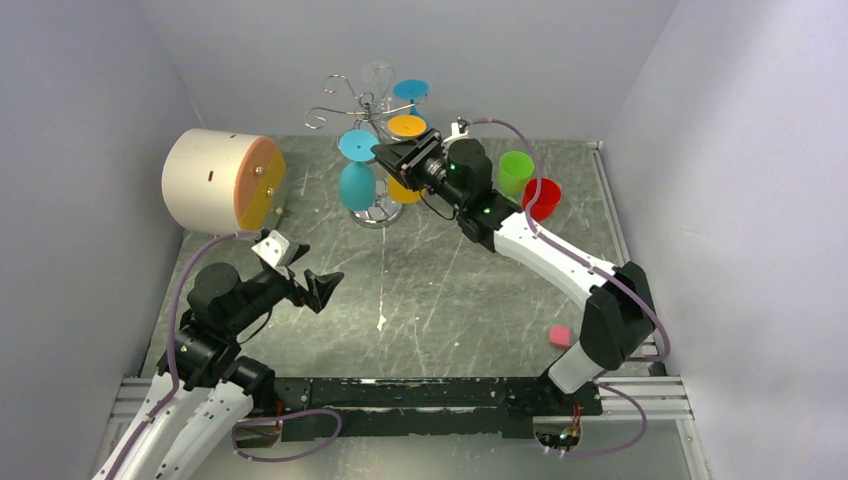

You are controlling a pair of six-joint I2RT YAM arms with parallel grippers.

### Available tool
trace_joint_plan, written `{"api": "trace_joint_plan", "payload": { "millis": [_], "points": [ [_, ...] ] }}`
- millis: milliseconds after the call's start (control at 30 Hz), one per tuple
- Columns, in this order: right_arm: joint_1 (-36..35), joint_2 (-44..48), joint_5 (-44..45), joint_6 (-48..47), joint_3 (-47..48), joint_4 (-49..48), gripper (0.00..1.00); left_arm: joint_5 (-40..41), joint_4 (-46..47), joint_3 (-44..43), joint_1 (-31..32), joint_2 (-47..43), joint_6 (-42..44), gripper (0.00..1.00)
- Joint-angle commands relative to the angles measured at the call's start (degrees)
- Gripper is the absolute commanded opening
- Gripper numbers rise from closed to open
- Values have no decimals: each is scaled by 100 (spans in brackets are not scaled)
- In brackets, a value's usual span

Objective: Place the wine glass upside down on the wine glass rack

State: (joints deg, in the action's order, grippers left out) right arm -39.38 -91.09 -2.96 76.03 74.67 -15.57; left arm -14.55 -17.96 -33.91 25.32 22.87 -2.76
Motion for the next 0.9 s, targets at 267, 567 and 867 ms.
{"api": "trace_joint_plan", "payload": {
  "millis": [267,567,867],
  "points": [
    [158,1272,170,-1096,-1061,-58,54,116,-31,-133,-16,11,33,99],
    [173,2385,1196,-4653,-1244,501,57,402,-17,-151,-18,-27,-157,99],
    [220,1683,2737,-6236,21,2455,68,1247,-226,-277,-14,-52,-620,99]
  ]
}}
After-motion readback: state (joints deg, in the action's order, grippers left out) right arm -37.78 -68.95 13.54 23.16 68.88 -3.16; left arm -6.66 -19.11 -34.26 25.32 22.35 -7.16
